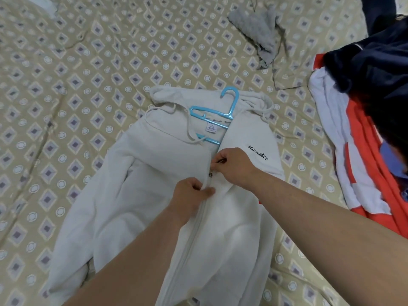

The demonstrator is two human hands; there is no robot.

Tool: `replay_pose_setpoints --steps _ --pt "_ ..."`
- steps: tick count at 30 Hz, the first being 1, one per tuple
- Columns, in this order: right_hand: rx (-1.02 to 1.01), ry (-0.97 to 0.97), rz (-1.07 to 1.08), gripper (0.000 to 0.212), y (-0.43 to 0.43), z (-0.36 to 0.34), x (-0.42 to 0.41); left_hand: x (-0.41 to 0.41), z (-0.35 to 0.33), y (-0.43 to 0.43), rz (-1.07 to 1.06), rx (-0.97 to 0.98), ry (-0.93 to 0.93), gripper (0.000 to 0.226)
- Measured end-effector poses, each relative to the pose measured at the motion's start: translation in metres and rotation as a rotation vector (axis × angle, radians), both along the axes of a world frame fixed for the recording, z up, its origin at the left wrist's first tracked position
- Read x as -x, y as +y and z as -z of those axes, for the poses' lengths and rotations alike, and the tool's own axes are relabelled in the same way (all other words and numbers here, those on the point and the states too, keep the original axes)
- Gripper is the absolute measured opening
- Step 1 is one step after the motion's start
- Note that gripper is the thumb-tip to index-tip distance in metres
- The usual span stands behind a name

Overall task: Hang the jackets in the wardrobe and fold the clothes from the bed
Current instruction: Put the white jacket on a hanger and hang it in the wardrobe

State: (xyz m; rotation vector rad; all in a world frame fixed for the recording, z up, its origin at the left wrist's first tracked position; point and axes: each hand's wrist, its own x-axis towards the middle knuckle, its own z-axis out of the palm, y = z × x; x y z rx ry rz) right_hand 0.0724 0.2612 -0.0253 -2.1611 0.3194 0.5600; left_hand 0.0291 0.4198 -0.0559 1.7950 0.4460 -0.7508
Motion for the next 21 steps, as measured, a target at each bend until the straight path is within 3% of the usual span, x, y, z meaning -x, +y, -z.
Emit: replay_pose_setpoints --steps 6,10,13,16,19,21 --pt "0.066 0.013 0.005 0.013 -0.012 0.008 -0.014 0.036 0.018 0.030 0.140 -0.016 0.213 0.043" --pt "0.048 0.010 0.069 0.013 -0.015 0.011 -0.018 0.028 0.020 0.061 0.423 -0.242 0.244 0.042" --pt "0.045 -0.014 0.127 0.014 -0.013 0.014 -0.020 0.004 0.018 0.063 0.622 -0.505 0.069 0.018" --pt "0.015 -0.037 0.203 0.010 -0.009 0.014 -0.023 -0.022 0.009 0.037 0.276 -0.516 -0.287 0.034" --pt "-0.062 -0.004 0.205 0.010 -0.002 0.011 -0.021 -0.052 0.006 0.002 0.352 -0.383 -0.211 0.049" --pt "-0.111 0.000 0.203 0.014 0.002 0.009 -0.019 -0.059 0.010 -0.014 0.508 -0.401 -0.173 0.038"
